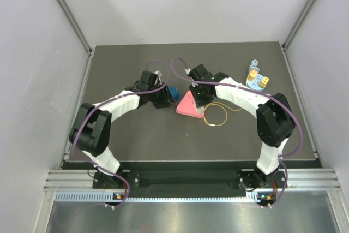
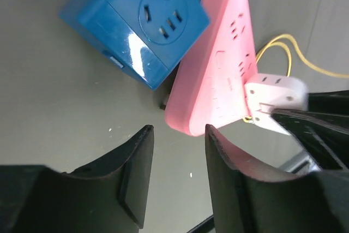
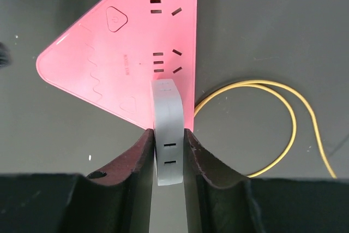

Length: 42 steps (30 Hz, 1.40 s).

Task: Insert the plug

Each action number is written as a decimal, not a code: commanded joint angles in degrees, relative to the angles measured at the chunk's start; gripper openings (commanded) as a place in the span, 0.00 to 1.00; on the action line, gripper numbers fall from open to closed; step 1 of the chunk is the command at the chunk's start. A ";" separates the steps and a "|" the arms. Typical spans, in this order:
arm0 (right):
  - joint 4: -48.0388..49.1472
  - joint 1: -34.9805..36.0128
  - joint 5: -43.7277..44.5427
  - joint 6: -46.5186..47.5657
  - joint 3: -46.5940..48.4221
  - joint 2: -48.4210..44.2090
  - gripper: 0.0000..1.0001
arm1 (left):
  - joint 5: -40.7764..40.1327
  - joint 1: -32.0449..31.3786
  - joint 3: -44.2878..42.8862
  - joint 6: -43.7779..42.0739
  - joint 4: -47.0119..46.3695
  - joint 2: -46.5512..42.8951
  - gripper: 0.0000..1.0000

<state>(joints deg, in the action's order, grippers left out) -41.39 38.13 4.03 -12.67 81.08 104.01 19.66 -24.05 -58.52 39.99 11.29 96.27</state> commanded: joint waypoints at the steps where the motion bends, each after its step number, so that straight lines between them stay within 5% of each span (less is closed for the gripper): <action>1: 1.13 0.19 2.39 -2.79 1.54 -1.09 0.20 | -7.35 0.06 -3.26 -1.14 3.21 -6.35 0.48; 9: 2.54 0.37 1.07 -4.56 0.48 -3.37 0.48 | -18.43 1.20 -8.79 -4.39 7.34 -4.43 0.59; 16: 2.45 -0.86 -0.52 -4.74 1.19 -8.99 0.53 | -17.21 1.38 -15.74 -6.40 9.37 2.94 0.63; 25: 5.78 -2.01 -3.15 -4.73 -6.97 -19.27 0.74 | -11.67 1.38 -25.05 -36.69 14.63 9.37 0.62; 27: 6.75 -2.79 -3.85 -4.91 -8.39 -21.46 0.80 | -5.47 1.29 -25.41 -41.28 14.38 9.55 0.61; 42: 9.04 -5.79 -7.11 -2.80 -14.10 -28.06 0.89 | -6.22 -0.46 -33.49 -52.11 23.77 16.84 0.72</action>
<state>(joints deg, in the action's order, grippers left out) -35.03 33.19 -2.09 -16.53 67.44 78.98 11.70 -23.53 -88.62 -8.49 31.51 111.26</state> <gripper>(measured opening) 0.891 0.708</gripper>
